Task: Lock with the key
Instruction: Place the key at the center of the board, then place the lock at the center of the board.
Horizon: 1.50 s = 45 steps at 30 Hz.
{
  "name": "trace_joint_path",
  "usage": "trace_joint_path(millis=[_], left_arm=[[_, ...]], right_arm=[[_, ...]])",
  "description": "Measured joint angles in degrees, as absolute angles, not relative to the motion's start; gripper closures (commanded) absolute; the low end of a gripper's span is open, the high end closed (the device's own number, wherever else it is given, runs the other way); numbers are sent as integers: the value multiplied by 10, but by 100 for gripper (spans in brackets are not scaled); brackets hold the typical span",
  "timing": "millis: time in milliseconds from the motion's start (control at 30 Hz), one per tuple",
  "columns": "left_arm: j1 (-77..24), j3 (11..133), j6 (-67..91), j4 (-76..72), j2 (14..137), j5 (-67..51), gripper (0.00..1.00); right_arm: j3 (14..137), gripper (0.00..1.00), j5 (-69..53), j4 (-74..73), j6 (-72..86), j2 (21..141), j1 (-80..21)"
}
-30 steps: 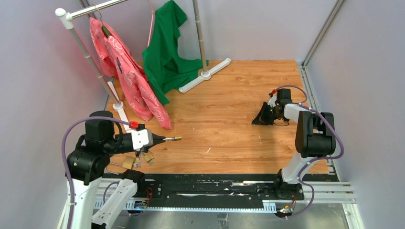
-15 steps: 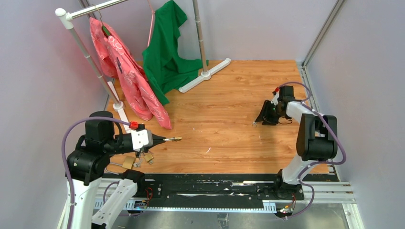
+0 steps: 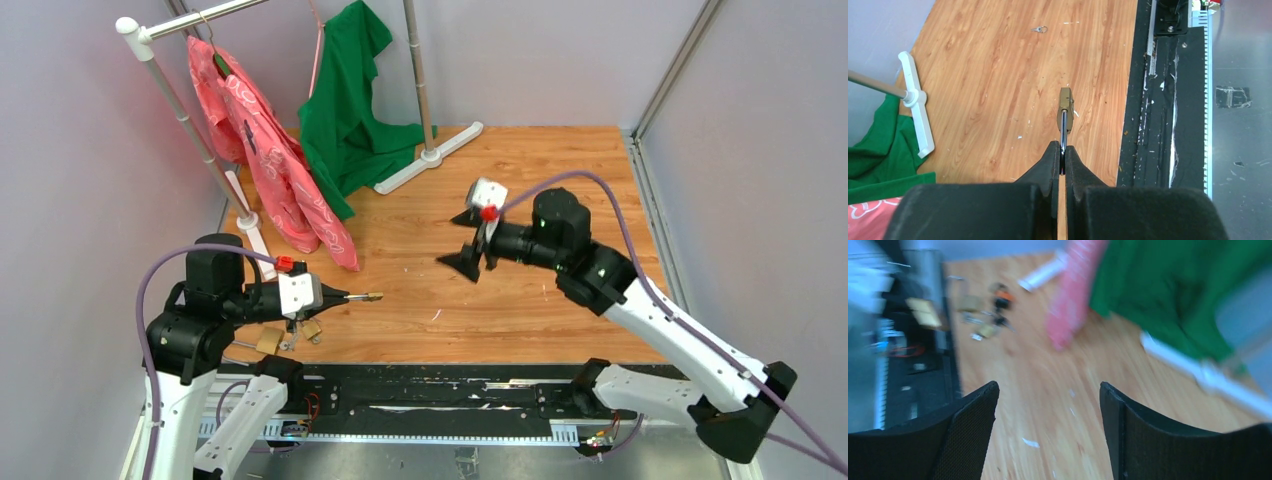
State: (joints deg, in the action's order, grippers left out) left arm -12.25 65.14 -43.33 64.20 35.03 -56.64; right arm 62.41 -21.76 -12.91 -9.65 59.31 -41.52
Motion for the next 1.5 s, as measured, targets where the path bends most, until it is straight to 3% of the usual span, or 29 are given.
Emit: trace_joint_path(millis=[133, 300, 433, 567, 867, 933, 967, 1000, 1100, 1133, 1167, 1200, 1233, 1267, 1500], left_arm=[[-123, 651, -433, 642, 350, -566, 100], [-123, 651, -433, 643, 350, -566, 100], [-123, 651, -433, 644, 349, -566, 100], [-123, 651, -433, 644, 346, -565, 100], [-123, 649, -433, 642, 346, -564, 100], [-123, 649, -433, 643, 346, -564, 100], [-123, 649, -433, 643, 346, -563, 100], [-123, 649, -433, 643, 346, -563, 100], [-122, 649, -431, 646, 346, -556, 100], [-122, 649, -431, 648, 347, -554, 87], [-122, 649, -430, 648, 347, -553, 55], [-122, 649, -427, 648, 347, -552, 38], [-123, 649, -429, 645, 347, -552, 8], [-123, 649, -423, 644, 347, -552, 1], [-123, 640, -357, 631, 353, -507, 0]], right_arm=[[632, 27, -272, -70, -157, 595, -559], [736, 34, -269, -110, -227, 712, -661], [786, 54, -262, -152, -253, 776, -672], [791, 66, -260, -172, -260, 794, -672], [791, 71, -262, -176, -260, 796, -673], [791, 79, -265, -176, -259, 798, -673], [791, 93, -267, -176, -259, 800, -673], [791, 99, -268, -176, -258, 802, -673], [791, 100, -272, -178, -258, 808, -673], [791, 100, -274, -178, -257, 809, -673], [791, 100, -277, -177, -255, 809, -672], [791, 100, -282, -176, -249, 809, -668], [791, 100, -288, -175, -241, 809, -664], [789, 100, -295, -170, -228, 809, -656], [707, 100, -300, -93, -32, 799, -502]])
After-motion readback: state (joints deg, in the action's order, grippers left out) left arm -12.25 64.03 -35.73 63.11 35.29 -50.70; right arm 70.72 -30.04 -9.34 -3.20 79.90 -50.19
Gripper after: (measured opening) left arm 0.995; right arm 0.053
